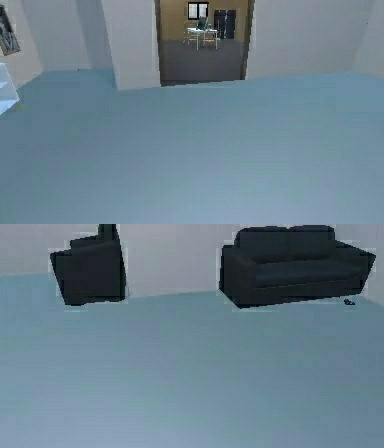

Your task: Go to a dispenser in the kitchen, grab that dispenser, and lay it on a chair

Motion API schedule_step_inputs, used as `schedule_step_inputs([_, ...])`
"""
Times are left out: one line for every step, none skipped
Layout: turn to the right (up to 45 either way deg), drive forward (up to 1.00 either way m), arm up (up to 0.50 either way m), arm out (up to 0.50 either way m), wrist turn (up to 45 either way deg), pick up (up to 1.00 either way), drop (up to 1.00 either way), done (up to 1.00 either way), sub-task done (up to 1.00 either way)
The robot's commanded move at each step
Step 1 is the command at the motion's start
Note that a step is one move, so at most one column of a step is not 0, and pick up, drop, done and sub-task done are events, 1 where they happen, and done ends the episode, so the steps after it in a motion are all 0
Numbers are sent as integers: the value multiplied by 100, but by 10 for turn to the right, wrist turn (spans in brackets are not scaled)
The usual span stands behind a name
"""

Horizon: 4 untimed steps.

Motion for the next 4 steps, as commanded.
schedule_step_inputs([0,100,0,0,0,0,0,0,0])
schedule_step_inputs([0,100,0,0,0,0,0,0,0])
schedule_step_inputs([0,100,0,0,0,0,0,0,0])
schedule_step_inputs([0,100,0,0,0,0,0,0,0])
